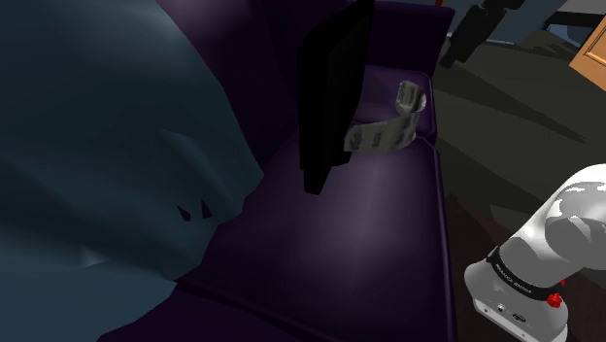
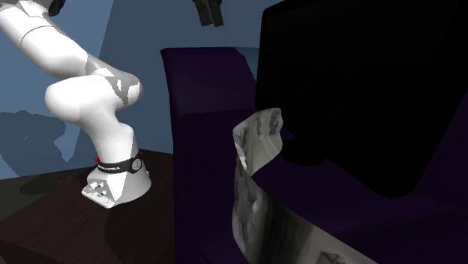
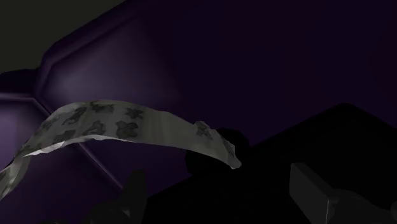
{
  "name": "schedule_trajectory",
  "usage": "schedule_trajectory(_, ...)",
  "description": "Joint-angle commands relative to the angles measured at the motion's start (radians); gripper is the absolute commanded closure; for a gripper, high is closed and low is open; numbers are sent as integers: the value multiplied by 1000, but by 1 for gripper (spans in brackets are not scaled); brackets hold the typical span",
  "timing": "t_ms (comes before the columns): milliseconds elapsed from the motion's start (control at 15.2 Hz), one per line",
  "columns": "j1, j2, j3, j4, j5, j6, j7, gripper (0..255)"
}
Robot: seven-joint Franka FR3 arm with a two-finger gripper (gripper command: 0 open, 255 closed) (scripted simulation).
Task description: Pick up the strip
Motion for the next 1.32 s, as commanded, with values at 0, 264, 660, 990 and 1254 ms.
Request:
schedule_trajectory(0, 0, 0, 0, 0, 0, 0, 0, 0)
schedule_trajectory(264, -51, 122, -4, 20, -26, 68, 64, 0)
schedule_trajectory(660, -125, 307, -18, 69, -68, 150, 165, 0)
schedule_trajectory(990, -181, 458, -39, 126, -103, 199, 251, 0)
schedule_trajectory(1254, -222, 575, -61, 178, -128, 227, 318, 0)
